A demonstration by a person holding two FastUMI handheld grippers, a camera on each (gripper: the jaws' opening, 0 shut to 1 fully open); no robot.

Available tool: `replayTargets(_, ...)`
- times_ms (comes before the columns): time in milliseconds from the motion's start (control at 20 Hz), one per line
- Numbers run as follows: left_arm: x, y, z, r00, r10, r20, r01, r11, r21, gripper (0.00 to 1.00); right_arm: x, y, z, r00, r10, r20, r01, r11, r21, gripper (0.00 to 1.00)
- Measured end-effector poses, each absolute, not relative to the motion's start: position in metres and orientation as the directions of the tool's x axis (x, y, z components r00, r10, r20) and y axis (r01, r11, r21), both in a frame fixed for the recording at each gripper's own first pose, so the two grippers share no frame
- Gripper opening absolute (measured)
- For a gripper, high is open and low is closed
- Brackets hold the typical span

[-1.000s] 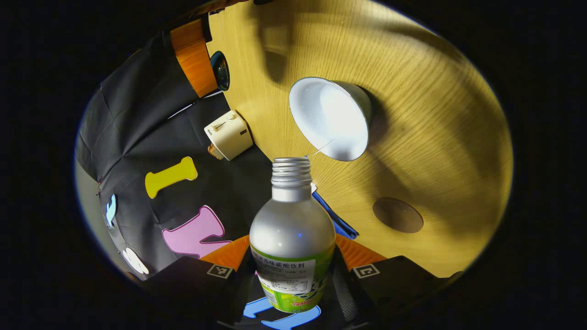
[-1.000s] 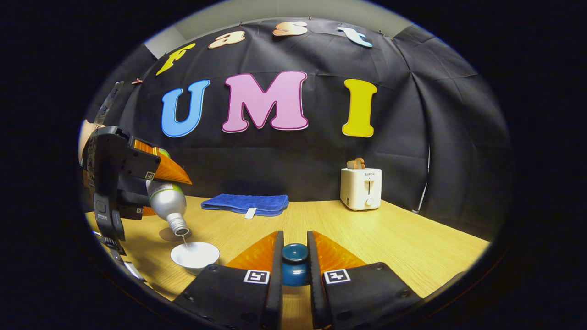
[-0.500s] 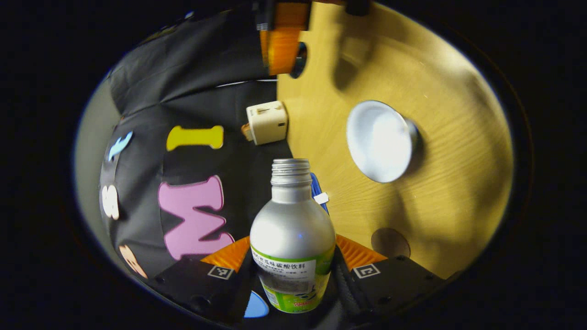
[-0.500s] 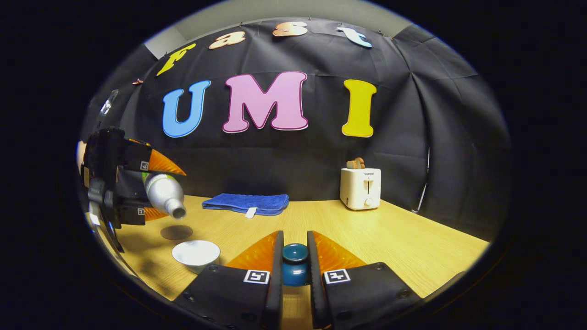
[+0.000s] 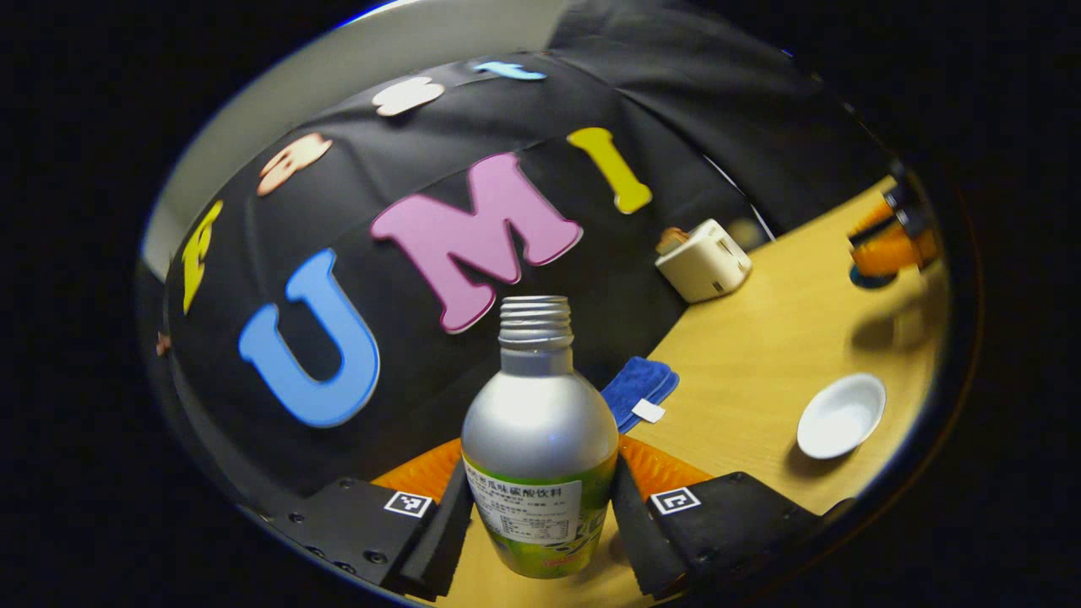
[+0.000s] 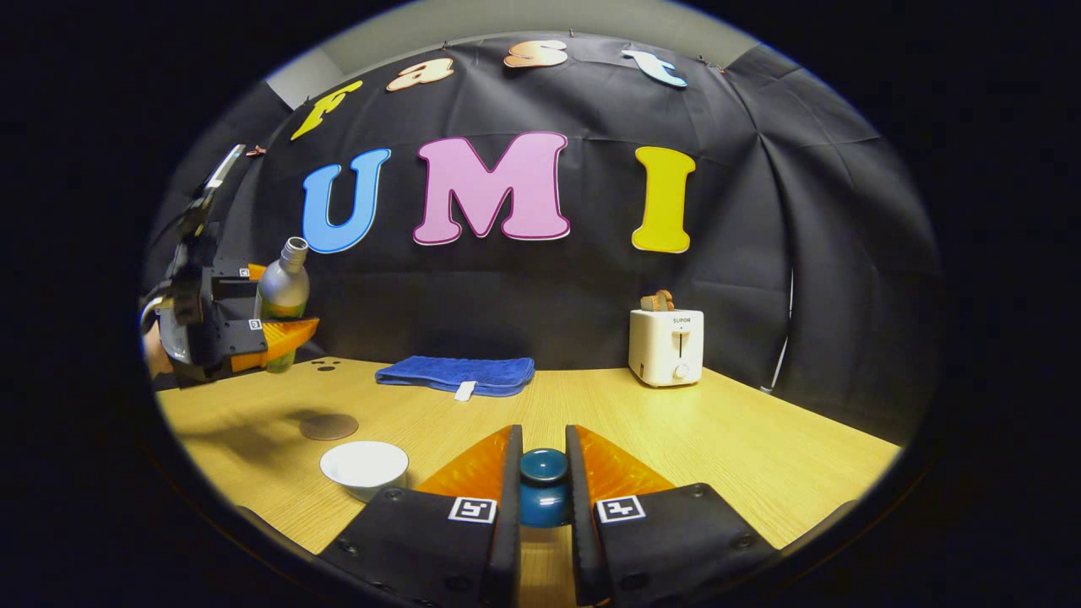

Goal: Open the teacup lid with one hand, grasp the water bottle and pour water into the teacup with the other hand; after pouring, place the water bottle on the coaster and then close the teacup lid.

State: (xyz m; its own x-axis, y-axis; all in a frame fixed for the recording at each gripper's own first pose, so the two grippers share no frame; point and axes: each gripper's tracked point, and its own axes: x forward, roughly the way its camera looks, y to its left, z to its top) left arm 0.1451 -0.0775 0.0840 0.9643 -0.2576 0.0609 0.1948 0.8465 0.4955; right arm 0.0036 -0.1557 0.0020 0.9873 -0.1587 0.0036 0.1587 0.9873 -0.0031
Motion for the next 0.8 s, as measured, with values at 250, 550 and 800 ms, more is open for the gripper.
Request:
replayTargets(250, 0.171, -0.083, 0.051, 0.943, -0.329, 0.042, 0.327, 0.944, 0.050, 0.79, 0.003, -0.152, 0.001, 0.990, -0.142, 0.004, 0.142, 0.990, -0.002, 0.29)
replayTargets(550, 0.192, -0.067, 0.014, 0.960, -0.281, 0.014, 0.281, 0.958, -0.055, 0.80, 0.003, -0.152, 0.001, 0.990, -0.142, 0.005, 0.142, 0.990, -0.002, 0.28)
replayTargets(800, 0.191, -0.077, 0.004, 0.952, -0.306, -0.002, 0.306, 0.952, 0.008, 0.81, 0.003, -0.153, 0.002, 0.990, -0.141, 0.005, 0.141, 0.990, -0.002, 0.28)
